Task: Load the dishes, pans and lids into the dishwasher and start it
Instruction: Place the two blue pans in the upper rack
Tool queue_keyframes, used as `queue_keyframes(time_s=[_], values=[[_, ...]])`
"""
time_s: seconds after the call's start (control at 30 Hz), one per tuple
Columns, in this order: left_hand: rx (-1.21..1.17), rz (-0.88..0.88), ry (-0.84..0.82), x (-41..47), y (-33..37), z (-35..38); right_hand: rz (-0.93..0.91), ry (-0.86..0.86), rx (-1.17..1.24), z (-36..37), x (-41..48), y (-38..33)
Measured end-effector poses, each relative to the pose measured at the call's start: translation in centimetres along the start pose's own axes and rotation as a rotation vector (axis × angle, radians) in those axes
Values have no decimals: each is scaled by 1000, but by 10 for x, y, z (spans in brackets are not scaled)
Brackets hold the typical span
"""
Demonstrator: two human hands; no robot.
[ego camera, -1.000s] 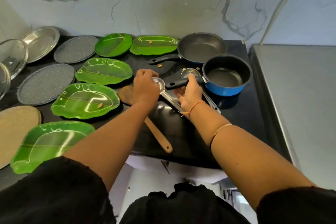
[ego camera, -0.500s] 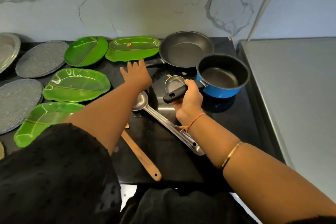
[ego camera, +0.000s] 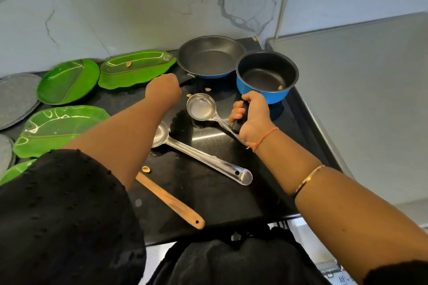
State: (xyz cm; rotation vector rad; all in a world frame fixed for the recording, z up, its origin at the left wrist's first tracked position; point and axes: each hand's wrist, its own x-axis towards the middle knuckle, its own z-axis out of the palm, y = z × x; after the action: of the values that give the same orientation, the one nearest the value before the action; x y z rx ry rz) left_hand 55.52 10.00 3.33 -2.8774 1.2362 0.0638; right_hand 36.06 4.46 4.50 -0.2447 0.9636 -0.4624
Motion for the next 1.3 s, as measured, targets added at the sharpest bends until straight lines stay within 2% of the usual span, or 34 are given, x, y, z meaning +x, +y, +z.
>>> queue_keyframes(time_s=[0.2,0.33,0.53,0.73,1.0,1.3], values=[[-59,54,68,-15,7,-21,-144,-56,-33,-8,-26,-8],[-58,129,25,-44,26,-46,-232,-84,-32,-15,-50,-7],[-71,176,-84,-99,62,-58,-345,-21,17,-48,-91,3],[-202,204,-104,-141,84,-49,-408,64,38,-98,-133,14],[-221,316,-61,-203,144,-55,-434,109,84,-174,-175,1],[-300,307,-85,-297,264,-46,-449,128,-10,-311,-247,-56]])
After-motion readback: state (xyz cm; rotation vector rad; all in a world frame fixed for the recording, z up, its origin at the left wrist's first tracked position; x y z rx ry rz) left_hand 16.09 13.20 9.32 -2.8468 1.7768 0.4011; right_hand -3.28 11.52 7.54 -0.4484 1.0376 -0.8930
